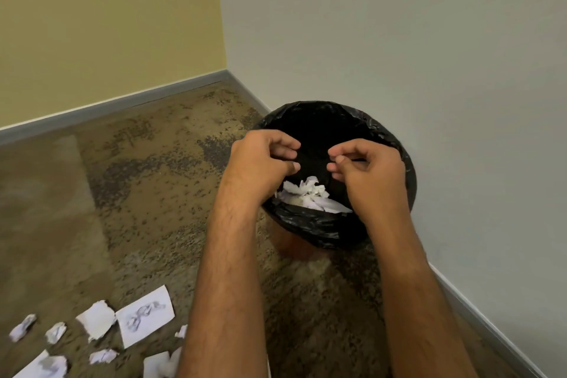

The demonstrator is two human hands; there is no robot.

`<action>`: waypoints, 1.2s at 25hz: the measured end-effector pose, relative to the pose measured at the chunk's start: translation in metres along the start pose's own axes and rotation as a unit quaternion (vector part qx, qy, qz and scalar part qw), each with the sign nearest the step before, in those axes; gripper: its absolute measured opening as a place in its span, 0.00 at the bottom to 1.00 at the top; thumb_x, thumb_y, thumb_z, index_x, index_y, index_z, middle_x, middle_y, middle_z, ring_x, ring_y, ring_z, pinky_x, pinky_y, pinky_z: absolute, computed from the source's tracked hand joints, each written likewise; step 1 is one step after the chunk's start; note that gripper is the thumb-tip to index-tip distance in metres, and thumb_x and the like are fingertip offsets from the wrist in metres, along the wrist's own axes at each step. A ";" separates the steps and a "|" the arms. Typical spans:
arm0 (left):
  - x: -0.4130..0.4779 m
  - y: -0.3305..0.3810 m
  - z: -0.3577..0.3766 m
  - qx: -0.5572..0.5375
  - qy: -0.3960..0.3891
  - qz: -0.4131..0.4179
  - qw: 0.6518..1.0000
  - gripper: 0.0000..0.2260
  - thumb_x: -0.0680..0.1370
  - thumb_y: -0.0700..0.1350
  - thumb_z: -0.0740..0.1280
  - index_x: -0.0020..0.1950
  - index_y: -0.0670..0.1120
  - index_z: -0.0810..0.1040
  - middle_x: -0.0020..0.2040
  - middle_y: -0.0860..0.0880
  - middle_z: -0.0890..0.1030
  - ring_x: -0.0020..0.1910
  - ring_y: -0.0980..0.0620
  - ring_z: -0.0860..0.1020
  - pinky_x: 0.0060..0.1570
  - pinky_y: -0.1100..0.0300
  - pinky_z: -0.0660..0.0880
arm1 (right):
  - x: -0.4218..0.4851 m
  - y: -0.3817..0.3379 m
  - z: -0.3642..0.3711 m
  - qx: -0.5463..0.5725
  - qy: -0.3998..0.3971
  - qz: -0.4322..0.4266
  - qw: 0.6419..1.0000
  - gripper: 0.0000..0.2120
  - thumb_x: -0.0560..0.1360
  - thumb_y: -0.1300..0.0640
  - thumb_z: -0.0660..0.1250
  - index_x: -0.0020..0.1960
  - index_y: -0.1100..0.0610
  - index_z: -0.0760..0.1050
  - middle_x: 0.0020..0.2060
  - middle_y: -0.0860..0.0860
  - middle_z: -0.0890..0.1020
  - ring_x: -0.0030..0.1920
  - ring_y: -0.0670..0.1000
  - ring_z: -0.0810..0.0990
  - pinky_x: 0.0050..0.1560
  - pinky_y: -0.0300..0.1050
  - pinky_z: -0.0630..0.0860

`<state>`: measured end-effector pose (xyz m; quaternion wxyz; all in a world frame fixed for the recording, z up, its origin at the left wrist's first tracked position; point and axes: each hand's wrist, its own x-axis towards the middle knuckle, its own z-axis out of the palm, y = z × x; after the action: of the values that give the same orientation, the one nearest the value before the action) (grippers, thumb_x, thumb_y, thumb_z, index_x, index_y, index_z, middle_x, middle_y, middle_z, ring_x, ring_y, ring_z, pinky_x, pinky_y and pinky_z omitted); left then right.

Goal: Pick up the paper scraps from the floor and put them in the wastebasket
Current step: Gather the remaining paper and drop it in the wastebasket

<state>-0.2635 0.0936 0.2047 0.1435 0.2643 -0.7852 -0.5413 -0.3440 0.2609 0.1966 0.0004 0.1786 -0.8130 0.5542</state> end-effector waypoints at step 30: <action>-0.264 -0.332 -0.070 0.209 0.512 -0.383 0.740 0.29 0.80 0.49 0.71 0.79 0.44 0.71 0.86 0.42 0.62 0.86 0.38 0.58 0.82 0.33 0.56 | -0.268 0.117 0.285 -0.146 -0.390 -0.100 0.903 0.43 0.78 0.37 0.72 0.86 0.50 0.58 0.88 0.54 0.49 0.87 0.59 0.42 0.84 0.63 0.59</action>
<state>0.0744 0.0991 -0.0606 0.2463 0.8032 -0.5195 -0.1561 -0.0714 0.1194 -0.0722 -0.2354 0.4592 -0.7977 0.3121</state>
